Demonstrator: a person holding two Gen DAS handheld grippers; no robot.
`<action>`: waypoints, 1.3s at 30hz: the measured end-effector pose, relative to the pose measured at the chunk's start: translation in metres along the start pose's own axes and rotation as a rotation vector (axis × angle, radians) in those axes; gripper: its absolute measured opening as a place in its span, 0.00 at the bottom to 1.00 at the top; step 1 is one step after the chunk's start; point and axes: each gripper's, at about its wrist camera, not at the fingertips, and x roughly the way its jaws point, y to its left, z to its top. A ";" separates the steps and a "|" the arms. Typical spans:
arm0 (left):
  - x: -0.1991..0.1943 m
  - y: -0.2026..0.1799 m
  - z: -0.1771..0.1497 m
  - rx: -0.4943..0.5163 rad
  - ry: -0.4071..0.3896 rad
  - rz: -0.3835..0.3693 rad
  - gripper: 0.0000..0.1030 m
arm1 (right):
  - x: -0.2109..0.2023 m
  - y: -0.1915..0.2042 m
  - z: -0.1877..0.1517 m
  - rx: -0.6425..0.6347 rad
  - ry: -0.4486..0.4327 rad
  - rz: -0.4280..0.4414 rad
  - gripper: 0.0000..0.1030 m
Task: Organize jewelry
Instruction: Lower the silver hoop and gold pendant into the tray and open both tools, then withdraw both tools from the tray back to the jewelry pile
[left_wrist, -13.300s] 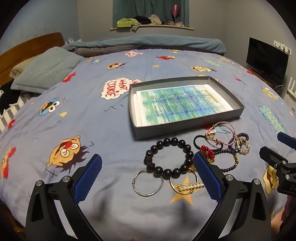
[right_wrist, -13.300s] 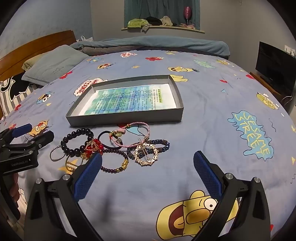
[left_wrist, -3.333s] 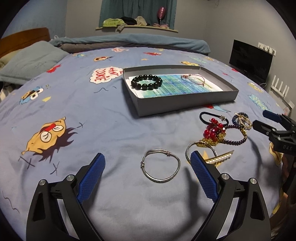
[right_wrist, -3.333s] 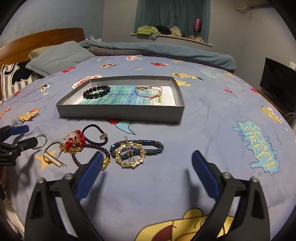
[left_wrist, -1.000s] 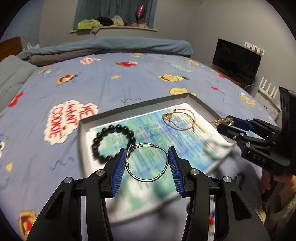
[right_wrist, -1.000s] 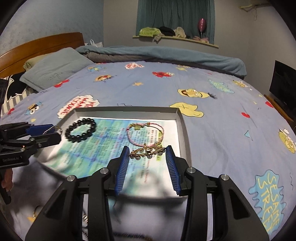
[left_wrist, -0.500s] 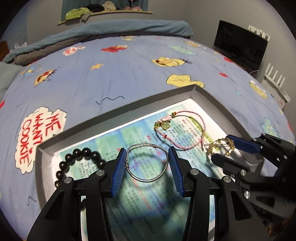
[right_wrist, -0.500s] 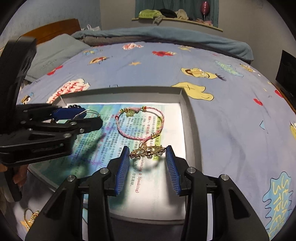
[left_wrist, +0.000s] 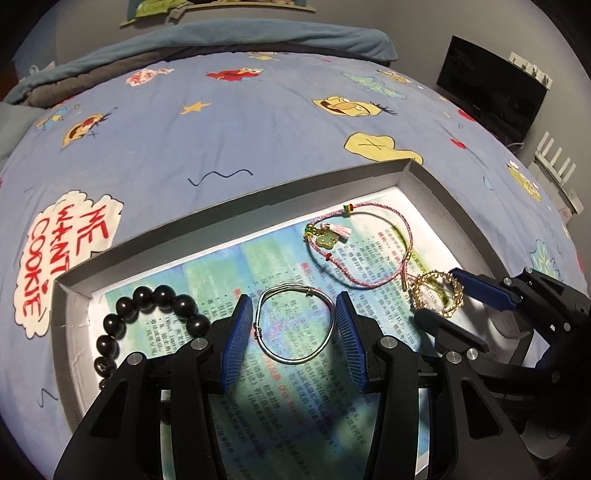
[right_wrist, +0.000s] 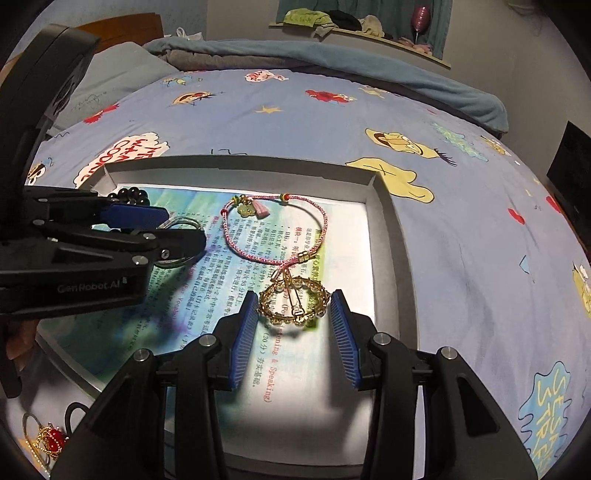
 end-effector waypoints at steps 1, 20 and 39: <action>0.000 0.001 0.000 -0.004 -0.003 -0.003 0.47 | 0.001 0.000 0.000 -0.001 0.001 -0.001 0.39; -0.046 0.009 -0.011 -0.079 -0.133 0.043 0.82 | -0.038 0.004 -0.009 -0.021 -0.072 -0.005 0.82; -0.165 0.009 -0.085 -0.050 -0.237 0.105 0.92 | -0.145 -0.007 -0.035 0.085 -0.190 0.023 0.94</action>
